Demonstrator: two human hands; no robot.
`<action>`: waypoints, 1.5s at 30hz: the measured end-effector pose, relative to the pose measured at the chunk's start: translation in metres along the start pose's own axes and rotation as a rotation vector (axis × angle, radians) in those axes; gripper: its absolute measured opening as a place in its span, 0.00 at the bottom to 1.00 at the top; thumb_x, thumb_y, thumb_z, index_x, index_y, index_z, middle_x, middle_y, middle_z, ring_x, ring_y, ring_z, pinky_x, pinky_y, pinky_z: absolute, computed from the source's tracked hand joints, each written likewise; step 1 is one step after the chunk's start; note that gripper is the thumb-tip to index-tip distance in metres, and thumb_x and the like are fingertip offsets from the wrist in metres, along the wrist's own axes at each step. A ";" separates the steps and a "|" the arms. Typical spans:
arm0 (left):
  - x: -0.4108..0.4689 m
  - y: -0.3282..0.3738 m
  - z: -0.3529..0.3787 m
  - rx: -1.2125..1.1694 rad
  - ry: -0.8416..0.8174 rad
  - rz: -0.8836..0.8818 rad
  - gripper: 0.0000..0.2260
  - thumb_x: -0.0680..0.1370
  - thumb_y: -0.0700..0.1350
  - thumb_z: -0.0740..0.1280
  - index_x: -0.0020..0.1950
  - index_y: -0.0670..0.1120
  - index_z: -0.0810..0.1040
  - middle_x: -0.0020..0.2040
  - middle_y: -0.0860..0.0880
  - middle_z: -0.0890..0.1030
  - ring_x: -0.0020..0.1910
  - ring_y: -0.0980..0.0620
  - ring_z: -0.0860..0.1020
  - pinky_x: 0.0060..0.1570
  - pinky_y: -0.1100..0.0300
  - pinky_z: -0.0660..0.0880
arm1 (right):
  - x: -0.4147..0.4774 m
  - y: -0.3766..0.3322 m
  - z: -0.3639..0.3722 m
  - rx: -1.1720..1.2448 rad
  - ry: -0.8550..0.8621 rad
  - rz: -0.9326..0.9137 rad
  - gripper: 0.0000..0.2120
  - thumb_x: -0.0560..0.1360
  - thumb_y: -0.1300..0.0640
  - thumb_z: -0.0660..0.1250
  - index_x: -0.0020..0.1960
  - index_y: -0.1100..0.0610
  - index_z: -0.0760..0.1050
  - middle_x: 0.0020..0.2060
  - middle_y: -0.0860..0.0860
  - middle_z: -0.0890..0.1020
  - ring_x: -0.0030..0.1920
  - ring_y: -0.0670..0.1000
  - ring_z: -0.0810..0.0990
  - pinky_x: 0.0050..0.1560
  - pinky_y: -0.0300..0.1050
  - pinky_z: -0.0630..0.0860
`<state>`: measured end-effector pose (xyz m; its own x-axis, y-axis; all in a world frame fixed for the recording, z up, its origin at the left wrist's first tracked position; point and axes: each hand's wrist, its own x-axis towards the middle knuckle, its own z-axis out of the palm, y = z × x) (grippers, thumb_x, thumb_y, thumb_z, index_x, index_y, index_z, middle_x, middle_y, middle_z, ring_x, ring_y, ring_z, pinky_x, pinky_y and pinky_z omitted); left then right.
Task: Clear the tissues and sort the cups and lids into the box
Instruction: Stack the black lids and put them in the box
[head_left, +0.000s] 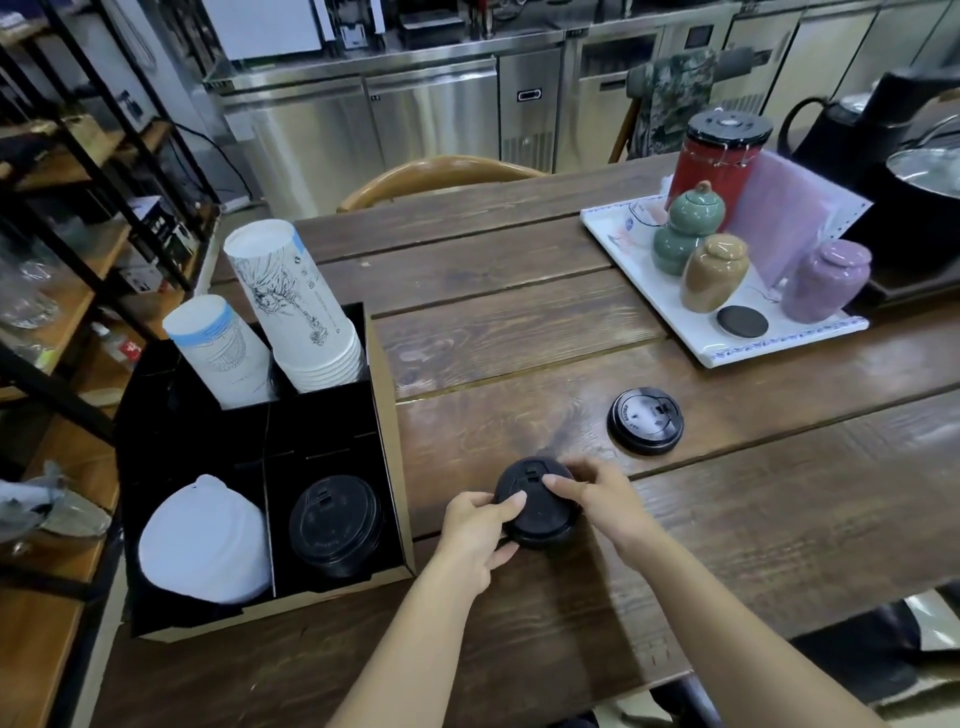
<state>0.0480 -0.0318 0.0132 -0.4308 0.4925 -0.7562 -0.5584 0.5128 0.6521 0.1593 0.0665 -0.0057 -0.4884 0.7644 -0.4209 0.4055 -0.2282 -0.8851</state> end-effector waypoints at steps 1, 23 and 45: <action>0.000 0.005 0.007 0.010 -0.007 0.019 0.08 0.74 0.40 0.70 0.52 0.43 0.75 0.52 0.45 0.79 0.51 0.47 0.77 0.52 0.51 0.77 | 0.002 -0.005 -0.006 0.001 0.025 -0.024 0.17 0.73 0.58 0.70 0.59 0.63 0.75 0.55 0.58 0.80 0.55 0.55 0.79 0.51 0.44 0.76; 0.074 0.084 0.174 0.557 -0.222 0.307 0.14 0.79 0.45 0.63 0.64 0.44 0.75 0.58 0.49 0.78 0.53 0.53 0.74 0.51 0.59 0.69 | 0.058 -0.005 -0.136 0.124 0.208 0.159 0.26 0.71 0.49 0.72 0.62 0.60 0.69 0.41 0.58 0.80 0.34 0.54 0.82 0.35 0.47 0.81; 0.082 0.077 0.137 0.738 -0.205 -0.113 0.32 0.76 0.54 0.66 0.71 0.34 0.63 0.47 0.38 0.80 0.41 0.46 0.81 0.42 0.56 0.82 | 0.109 -0.022 -0.145 -0.112 -0.182 0.138 0.10 0.73 0.63 0.68 0.54 0.56 0.77 0.46 0.49 0.82 0.52 0.52 0.79 0.52 0.43 0.74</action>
<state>0.0669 0.1449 0.0086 -0.2196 0.4923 -0.8422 0.0568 0.8683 0.4928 0.2087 0.2426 -0.0032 -0.5498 0.6069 -0.5738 0.5557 -0.2471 -0.7938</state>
